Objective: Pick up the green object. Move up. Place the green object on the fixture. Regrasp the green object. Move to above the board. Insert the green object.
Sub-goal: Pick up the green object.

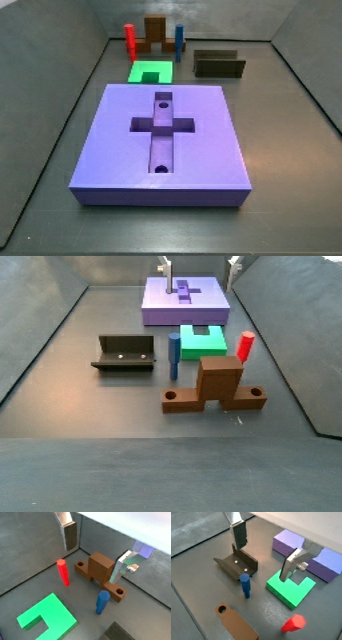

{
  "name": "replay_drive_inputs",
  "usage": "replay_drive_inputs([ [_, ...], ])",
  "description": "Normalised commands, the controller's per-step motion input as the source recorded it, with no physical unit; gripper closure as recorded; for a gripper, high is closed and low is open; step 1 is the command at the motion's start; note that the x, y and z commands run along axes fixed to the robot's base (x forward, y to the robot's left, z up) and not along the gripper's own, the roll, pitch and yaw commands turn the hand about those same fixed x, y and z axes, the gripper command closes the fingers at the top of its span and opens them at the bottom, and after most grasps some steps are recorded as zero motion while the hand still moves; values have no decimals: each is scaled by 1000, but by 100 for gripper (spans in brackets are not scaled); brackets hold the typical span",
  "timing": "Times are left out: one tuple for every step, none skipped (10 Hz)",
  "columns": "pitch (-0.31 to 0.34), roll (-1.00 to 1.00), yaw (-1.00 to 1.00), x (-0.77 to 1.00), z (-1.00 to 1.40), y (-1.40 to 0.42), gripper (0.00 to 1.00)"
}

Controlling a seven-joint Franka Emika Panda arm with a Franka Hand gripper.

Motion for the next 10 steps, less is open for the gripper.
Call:
replay_drive_inputs([
  [0, 0, 0, 0, 0, -49, 0],
  [0, 34, -143, 223, 0, -531, 0],
  [0, 31, -31, 217, -183, -1000, 0],
  [-9, 26, 0, 154, -371, -1000, 0],
  [-80, -29, -17, 71, -483, -1000, 0],
  [-127, -141, -109, 0, -669, -726, 0],
  [-147, -40, -3, 3, -857, -491, 0],
  [-153, 47, 17, 0, -954, -403, 0],
  [-144, 131, 83, -9, -906, -320, 0],
  [-159, 157, 111, -86, -860, -283, 0],
])
